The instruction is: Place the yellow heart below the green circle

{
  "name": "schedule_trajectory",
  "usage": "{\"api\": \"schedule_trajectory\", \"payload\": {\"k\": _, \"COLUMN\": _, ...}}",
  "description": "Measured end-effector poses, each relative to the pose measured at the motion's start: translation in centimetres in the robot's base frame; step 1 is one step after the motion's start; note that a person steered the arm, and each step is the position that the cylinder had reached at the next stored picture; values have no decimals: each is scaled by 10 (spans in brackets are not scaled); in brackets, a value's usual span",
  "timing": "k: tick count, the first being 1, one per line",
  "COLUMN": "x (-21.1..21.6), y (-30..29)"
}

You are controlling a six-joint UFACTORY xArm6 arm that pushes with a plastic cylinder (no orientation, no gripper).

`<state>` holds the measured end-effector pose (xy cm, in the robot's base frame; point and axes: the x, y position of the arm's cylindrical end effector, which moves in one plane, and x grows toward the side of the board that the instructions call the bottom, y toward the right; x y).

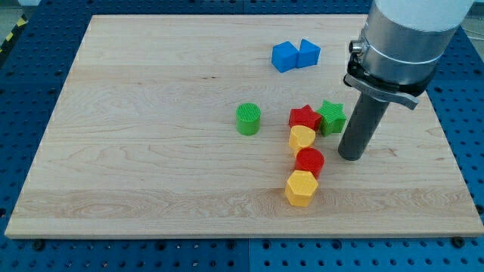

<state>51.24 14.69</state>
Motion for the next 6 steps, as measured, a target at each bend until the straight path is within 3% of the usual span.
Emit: {"api": "schedule_trajectory", "payload": {"k": 6, "x": -5, "y": -92}}
